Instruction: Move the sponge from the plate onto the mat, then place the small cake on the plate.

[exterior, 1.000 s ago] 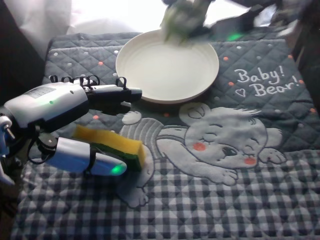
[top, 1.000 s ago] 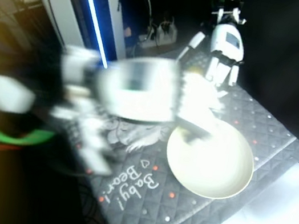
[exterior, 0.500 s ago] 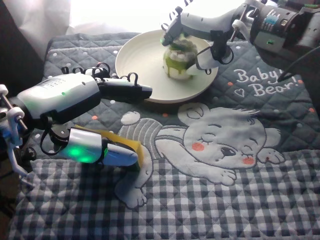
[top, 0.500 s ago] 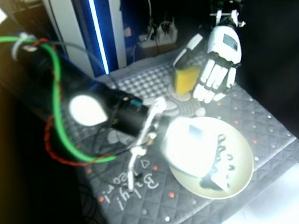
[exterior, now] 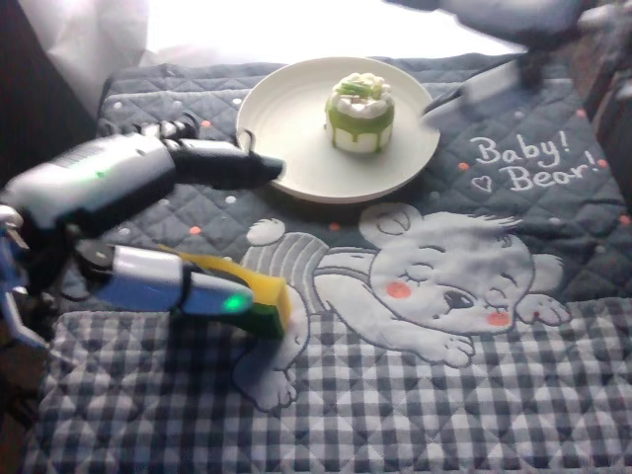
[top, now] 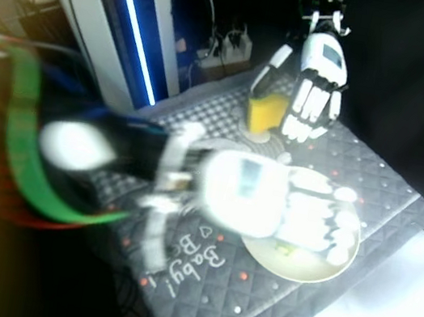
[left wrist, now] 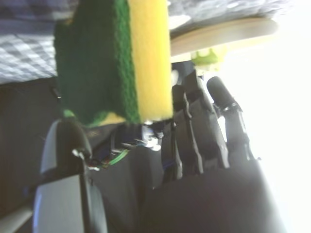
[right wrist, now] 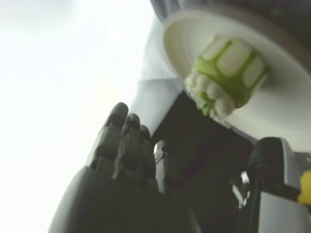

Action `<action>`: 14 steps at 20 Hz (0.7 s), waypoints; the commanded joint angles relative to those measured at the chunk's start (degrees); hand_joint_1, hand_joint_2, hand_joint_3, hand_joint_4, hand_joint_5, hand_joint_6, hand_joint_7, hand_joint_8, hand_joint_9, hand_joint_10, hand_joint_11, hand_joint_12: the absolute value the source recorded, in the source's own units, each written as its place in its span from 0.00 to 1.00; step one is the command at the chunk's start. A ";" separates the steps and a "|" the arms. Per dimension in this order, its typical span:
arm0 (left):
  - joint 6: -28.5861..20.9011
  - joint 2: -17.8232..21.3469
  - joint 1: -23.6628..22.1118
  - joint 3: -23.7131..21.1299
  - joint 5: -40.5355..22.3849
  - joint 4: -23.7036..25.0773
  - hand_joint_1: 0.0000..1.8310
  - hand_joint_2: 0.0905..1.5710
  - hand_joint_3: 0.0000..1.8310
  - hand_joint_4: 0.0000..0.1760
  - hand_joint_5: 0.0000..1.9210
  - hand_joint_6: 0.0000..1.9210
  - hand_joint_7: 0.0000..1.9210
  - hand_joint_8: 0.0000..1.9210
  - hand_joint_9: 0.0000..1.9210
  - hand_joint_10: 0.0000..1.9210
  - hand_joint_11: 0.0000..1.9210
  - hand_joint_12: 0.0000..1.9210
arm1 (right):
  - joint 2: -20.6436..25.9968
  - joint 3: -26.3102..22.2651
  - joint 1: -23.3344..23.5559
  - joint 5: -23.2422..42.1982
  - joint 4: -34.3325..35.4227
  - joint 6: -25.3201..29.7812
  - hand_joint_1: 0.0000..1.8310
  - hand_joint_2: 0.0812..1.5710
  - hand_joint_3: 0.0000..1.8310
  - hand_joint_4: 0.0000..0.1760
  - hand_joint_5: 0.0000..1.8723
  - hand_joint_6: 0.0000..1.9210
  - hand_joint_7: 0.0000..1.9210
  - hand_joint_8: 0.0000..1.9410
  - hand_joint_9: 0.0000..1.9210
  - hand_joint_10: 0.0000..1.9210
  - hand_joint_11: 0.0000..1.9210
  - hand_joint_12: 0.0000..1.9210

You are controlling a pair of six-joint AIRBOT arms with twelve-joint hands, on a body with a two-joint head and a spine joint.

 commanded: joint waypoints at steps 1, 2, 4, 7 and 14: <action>-0.14 0.93 0.01 -0.37 -11.43 -2.01 0.45 0.53 0.00 0.00 0.24 0.00 0.29 0.00 0.31 0.01 0.03 0.63 | 1.61 -1.30 -1.08 11.53 3.14 -0.01 0.41 0.58 0.00 0.85 0.01 0.00 0.01 0.00 0.04 0.01 0.00 0.43; 0.26 1.90 0.76 -0.90 -13.72 -3.11 0.44 0.53 0.00 0.00 0.23 0.00 0.31 0.01 0.32 0.02 0.03 0.63 | 3.96 -3.08 -3.17 16.39 5.28 -0.01 0.41 0.60 0.00 0.82 0.00 0.00 0.00 0.00 0.02 0.01 0.00 0.30; 2.92 4.05 2.31 -2.79 -18.99 -5.80 0.43 0.53 0.00 0.00 0.23 0.00 0.30 0.00 0.30 0.00 0.02 0.67 | 7.88 -6.17 -7.79 24.42 9.98 -0.01 0.41 0.62 0.00 0.86 0.01 0.00 0.01 0.00 0.00 0.00 0.00 0.11; 5.09 6.55 4.48 -5.33 -26.73 -8.94 0.47 0.53 0.00 0.00 0.23 0.00 0.28 0.00 0.30 0.00 0.05 0.62 | 12.88 -10.84 -16.90 36.19 16.91 -0.02 0.44 0.62 0.00 0.68 0.04 0.00 0.01 0.00 0.00 0.00 0.00 0.00; 5.09 7.50 9.68 -8.56 -37.92 -13.30 0.45 0.56 0.00 0.01 0.17 0.00 0.24 0.00 0.26 0.00 0.00 0.65 | 18.61 -20.12 -40.19 60.74 31.40 -0.02 0.46 0.65 0.00 0.55 0.09 0.00 0.08 0.01 0.03 0.00 0.00 0.00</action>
